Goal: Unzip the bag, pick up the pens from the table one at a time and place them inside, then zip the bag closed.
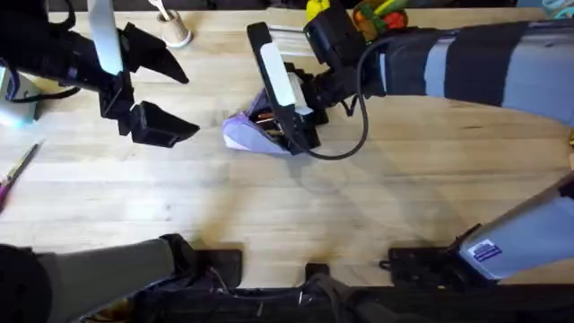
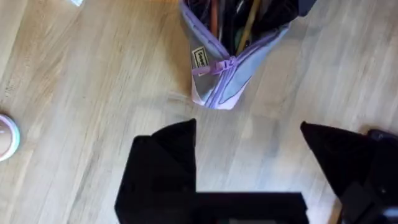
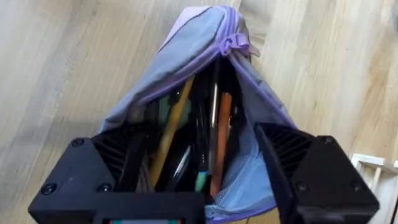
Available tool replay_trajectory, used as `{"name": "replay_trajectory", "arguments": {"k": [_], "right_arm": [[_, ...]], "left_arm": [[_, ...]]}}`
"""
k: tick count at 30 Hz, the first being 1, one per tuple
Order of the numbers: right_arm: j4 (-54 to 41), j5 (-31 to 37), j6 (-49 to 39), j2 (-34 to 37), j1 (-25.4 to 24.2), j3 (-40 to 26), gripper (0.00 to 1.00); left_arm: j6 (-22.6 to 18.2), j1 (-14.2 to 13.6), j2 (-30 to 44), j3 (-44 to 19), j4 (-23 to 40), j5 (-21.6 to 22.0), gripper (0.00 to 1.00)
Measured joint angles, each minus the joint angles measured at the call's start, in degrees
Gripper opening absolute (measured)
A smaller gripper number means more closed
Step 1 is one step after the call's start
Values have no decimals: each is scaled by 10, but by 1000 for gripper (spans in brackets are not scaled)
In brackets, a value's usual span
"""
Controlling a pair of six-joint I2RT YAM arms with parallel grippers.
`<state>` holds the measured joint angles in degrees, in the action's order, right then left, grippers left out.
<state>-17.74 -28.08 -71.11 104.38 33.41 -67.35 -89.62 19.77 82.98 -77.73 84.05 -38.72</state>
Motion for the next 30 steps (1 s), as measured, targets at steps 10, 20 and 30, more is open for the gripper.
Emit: {"name": "replay_trajectory", "arguments": {"k": [10,20,30], "right_arm": [[-2,2,55,-5,-3,0,996],[-10,-3,381,-128,-16,0,997],[-12,-9,881,-197,-57,0,997]], "left_arm": [[0,0,0,0,0,0,993],[-4,0,8,0,-10,0,993],[-84,23,116,0,40,2,993]]}}
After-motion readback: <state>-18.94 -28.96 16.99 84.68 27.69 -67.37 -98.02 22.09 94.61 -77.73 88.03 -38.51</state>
